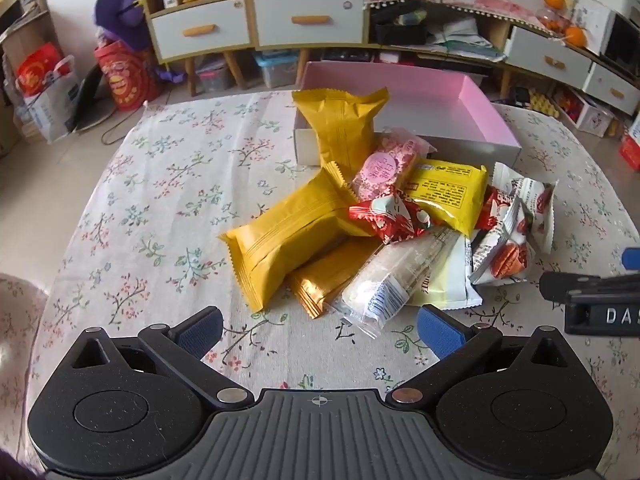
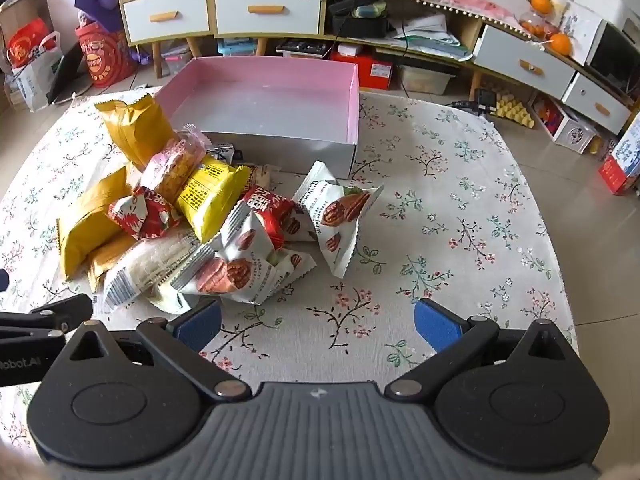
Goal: Organize snacks
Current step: 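Grasp the yellow wrapped cake with the left tool while the right tool grasps a pecan packet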
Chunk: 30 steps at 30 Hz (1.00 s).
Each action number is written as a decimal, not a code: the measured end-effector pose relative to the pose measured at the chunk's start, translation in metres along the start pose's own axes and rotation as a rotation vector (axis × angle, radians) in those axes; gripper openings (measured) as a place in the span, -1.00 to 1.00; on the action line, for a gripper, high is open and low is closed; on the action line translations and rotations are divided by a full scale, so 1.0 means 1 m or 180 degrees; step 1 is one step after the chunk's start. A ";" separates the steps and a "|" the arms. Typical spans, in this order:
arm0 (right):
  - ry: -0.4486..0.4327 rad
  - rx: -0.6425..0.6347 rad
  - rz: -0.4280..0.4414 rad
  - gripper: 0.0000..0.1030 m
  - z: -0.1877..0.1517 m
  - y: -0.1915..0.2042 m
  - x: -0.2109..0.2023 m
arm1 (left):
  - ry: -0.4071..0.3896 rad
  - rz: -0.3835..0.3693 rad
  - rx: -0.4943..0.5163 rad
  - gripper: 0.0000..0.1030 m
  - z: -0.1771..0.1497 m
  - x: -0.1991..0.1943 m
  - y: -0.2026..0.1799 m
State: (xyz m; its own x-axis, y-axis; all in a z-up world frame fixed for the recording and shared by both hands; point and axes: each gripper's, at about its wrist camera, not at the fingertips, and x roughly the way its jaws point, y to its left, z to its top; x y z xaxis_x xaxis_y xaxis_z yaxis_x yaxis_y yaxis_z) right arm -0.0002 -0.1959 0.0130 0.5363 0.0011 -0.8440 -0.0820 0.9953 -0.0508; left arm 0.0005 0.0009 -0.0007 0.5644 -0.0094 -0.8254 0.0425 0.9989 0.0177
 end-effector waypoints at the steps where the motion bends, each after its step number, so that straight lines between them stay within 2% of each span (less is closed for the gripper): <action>1: 0.0011 -0.0012 0.0016 1.00 0.001 -0.001 0.001 | 0.0015 -0.0037 0.0007 1.00 0.000 0.001 0.001; 7: 0.0190 -0.0011 0.0332 0.99 0.016 -0.005 0.003 | 0.0058 -0.0355 -0.0049 1.00 0.011 0.002 0.018; 10: 0.0160 0.0000 0.0418 0.98 0.028 -0.011 0.002 | 0.0064 -0.0362 0.0023 0.99 0.020 0.004 0.025; 15: 0.0159 0.0170 0.0504 0.80 0.050 -0.033 0.016 | 0.0218 -0.0426 0.0268 0.96 0.037 0.026 0.038; 17: 0.0179 0.0288 0.0527 0.71 0.058 -0.043 0.026 | 0.0290 -0.0550 0.0261 0.90 0.040 0.035 0.049; 23: 0.0343 0.0583 0.0744 0.39 0.068 -0.061 0.059 | 0.0058 -0.0665 0.0358 0.66 0.052 0.056 0.068; 26: 0.0426 0.0705 0.0872 0.34 0.066 -0.068 0.071 | -0.0096 -0.0858 0.0333 0.51 0.050 0.062 0.075; 30: 0.0510 0.0840 0.0981 0.31 0.063 -0.072 0.082 | -0.0261 -0.0961 0.0584 0.36 0.053 0.066 0.073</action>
State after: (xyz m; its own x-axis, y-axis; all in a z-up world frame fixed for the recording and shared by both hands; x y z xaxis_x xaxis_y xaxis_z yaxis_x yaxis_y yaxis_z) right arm 0.1022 -0.2617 -0.0187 0.3817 0.3078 -0.8716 0.0109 0.9414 0.3372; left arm 0.0847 0.0706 -0.0242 0.5678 -0.3138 -0.7610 0.3605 0.9259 -0.1129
